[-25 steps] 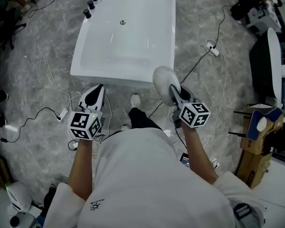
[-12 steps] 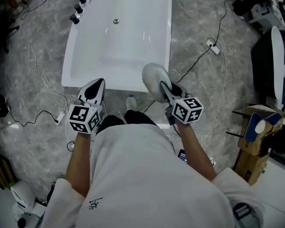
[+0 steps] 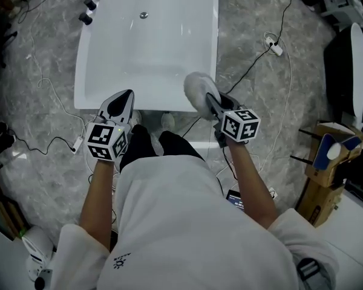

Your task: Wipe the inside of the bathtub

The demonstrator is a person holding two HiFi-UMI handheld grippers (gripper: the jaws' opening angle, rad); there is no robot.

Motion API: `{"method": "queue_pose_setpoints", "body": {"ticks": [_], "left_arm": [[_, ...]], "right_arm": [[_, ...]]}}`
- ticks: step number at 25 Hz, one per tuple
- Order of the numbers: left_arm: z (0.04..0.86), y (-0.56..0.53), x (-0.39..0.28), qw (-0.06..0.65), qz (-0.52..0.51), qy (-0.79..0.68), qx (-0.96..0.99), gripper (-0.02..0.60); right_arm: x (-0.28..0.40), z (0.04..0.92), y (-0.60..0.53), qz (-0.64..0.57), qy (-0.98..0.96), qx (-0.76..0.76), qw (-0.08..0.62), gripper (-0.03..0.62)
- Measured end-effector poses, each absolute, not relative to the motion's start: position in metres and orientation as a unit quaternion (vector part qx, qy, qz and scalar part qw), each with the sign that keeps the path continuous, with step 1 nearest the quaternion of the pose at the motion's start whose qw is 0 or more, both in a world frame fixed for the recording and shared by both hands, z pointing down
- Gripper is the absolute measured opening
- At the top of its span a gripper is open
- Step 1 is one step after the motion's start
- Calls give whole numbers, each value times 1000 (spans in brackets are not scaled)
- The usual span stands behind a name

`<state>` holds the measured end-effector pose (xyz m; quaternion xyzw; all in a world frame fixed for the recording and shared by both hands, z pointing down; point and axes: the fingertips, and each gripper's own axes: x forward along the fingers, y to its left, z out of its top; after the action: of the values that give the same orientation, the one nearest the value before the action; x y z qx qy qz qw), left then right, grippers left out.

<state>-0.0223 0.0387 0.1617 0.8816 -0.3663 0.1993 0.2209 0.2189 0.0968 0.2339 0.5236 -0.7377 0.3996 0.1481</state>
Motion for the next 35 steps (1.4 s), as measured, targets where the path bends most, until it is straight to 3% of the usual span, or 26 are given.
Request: {"method": "queue_pose_setpoints", "body": {"ticks": [35], "left_arm": [[349,37,34,293,270,-220,891,12]], "right_arm": [[236,455,121,471,-647,476,365,98]]}}
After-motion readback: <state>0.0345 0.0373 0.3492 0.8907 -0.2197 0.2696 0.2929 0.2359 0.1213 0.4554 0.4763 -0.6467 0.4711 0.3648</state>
